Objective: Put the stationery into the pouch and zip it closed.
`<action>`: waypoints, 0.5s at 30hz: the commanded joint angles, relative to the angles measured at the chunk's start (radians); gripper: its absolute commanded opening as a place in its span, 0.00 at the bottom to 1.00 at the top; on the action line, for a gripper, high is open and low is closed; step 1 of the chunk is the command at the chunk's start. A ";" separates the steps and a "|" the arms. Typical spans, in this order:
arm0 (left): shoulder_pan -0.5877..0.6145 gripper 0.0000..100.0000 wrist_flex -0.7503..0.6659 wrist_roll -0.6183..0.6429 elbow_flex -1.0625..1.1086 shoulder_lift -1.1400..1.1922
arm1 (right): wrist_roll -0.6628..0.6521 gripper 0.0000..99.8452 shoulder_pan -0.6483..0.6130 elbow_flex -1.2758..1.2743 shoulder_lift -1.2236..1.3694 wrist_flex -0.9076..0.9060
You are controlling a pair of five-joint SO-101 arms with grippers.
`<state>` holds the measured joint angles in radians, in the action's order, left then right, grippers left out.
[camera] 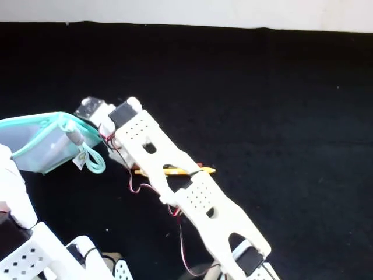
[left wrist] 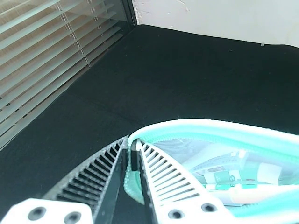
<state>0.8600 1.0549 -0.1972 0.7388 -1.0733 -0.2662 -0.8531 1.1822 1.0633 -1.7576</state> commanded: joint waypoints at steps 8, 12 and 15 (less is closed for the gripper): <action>0.005 0.01 -0.006 0.000 0.025 0.021 | 0.011 0.23 -0.016 -0.012 0.007 0.013; 0.005 0.01 -0.006 0.000 0.025 0.021 | 0.012 0.23 -0.028 0.010 0.067 0.012; 0.005 0.01 -0.006 0.000 0.025 0.021 | 0.032 0.23 -0.041 0.044 0.090 0.007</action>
<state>0.8600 1.0549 -0.1972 0.7388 -1.0733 -0.2585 -0.8684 1.1991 1.1247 -1.7561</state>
